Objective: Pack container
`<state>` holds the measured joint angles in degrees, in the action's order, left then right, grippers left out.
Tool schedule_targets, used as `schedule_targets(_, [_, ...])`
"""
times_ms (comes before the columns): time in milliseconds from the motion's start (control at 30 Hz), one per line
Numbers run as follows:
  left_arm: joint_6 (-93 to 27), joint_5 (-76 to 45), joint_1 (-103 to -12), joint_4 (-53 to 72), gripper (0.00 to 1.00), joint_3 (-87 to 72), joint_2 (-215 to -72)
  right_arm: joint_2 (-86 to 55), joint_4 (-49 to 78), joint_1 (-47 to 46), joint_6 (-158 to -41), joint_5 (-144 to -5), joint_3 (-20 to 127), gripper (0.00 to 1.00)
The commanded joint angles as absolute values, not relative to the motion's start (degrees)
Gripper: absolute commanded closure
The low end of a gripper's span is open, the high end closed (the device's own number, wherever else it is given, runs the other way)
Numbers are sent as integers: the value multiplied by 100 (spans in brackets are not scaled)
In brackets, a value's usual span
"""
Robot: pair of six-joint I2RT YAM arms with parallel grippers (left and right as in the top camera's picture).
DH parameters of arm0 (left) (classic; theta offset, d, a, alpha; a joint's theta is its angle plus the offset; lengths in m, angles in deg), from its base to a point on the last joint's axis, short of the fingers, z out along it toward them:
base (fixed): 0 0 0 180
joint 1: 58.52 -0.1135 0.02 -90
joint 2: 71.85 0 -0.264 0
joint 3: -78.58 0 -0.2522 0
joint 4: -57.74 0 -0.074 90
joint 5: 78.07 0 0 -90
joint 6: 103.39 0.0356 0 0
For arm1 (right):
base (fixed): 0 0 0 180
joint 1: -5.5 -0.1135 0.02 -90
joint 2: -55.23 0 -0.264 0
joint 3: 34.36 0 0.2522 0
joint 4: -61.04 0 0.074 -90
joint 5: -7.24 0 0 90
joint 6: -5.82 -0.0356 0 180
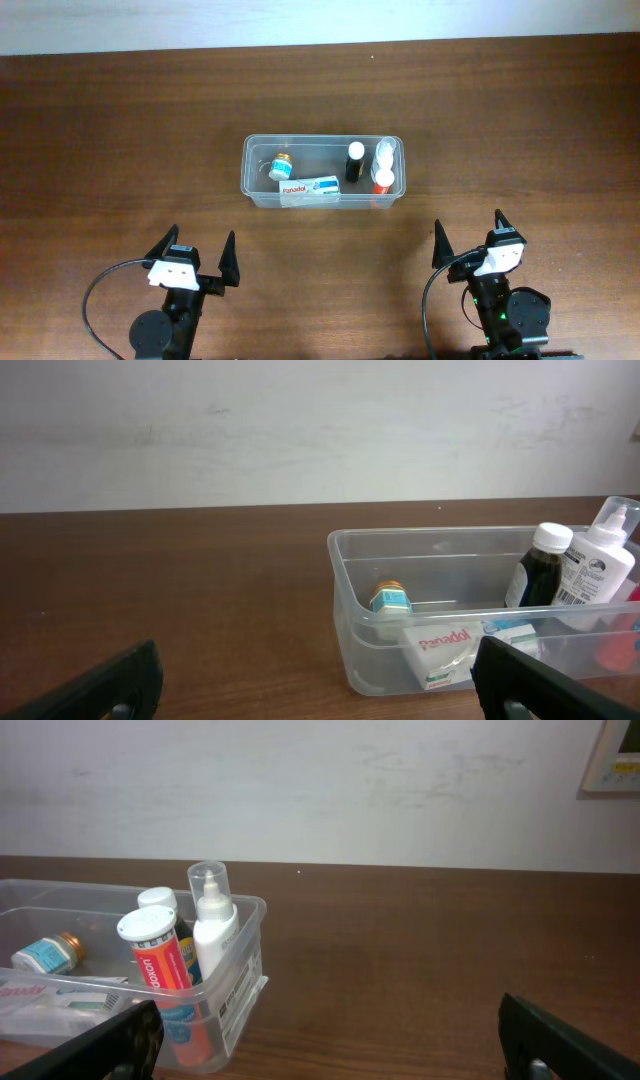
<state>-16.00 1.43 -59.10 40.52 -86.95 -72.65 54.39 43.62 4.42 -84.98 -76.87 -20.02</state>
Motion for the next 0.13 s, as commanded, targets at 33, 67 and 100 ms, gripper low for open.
schedule_targets(33, [-1510,165,-5947,4026,1,-8714,-7214,5502,4318,488,-8459,-7740,-2028,2])
schedule_targets(67, [-1510,165,-5947,4026,1,-8714,-7214,5502,4318,488,-8461,-7740,-2028,2])
schedule_targets(100, [-1510,165,-5947,4026,1,-8714,-7214,5502,4318,488,-8461,-7740,-2028,1])
